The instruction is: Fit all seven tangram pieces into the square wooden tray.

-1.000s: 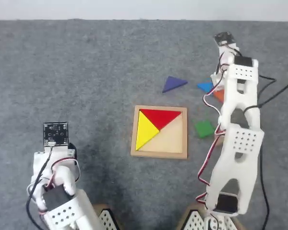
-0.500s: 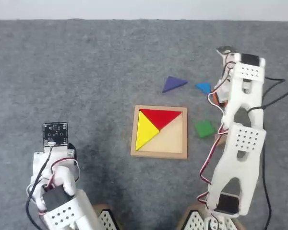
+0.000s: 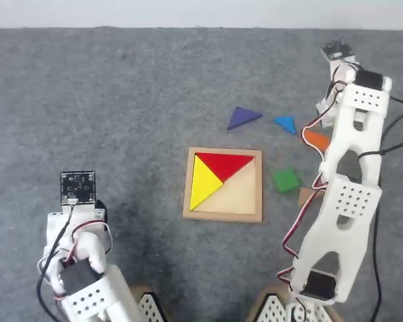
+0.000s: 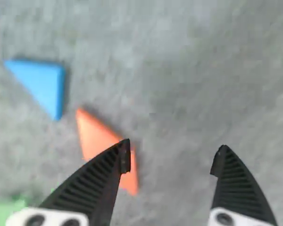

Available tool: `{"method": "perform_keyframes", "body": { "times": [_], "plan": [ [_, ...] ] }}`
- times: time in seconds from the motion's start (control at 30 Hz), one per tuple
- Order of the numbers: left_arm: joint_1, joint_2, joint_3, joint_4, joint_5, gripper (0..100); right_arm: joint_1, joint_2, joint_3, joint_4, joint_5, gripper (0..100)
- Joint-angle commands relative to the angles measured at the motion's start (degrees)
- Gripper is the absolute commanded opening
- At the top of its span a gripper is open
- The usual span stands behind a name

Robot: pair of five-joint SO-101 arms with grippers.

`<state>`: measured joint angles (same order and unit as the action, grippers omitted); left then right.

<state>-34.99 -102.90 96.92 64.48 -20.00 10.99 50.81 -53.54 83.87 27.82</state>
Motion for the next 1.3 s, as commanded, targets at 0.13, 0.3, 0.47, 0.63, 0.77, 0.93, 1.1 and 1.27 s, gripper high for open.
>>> {"method": "perform_keyframes", "body": {
  "times": [0.13, 0.3, 0.47, 0.63, 0.77, 0.93, 1.1, 1.27],
  "plan": [
    [0.3, -0.9, -0.5, -0.8, 0.2, 19, -0.3, 4.9, -2.5, -10.4, 4.7, 28.4],
    [0.3, -0.8, -0.5, -0.8, 0.2, 19, 2.6, 6.5, -2.5, -5.2, 6.2, 28.4],
    [0.3, -0.8, -0.5, -0.9, 0.3, 19, 6.1, 6.5, -2.5, 3.4, 9.2, 28.4],
    [0.3, -0.8, -0.5, -1.0, 0.3, 19, 8.0, 5.3, -2.5, 10.3, 12.2, 28.4],
    [0.3, -0.8, -0.5, -1.0, 0.3, 19, 7.3, 4.3, -2.5, 14.9, 14.5, 28.4],
    [0.3, -0.8, -0.5, -0.8, 0.2, 19, 7.1, 3.6, -2.5, 10.2, 10.3, 28.4],
    [0.3, -0.8, -0.5, -0.9, 0.2, 19, 2.7, 4.1, -2.4, 12.6, 11.1, 28.4],
    [0.3, -0.8, -0.5, -0.8, 0.2, 19, 2.9, 1.8, -6.0, 13.1, 10.5, 28.4]
  ]
}}
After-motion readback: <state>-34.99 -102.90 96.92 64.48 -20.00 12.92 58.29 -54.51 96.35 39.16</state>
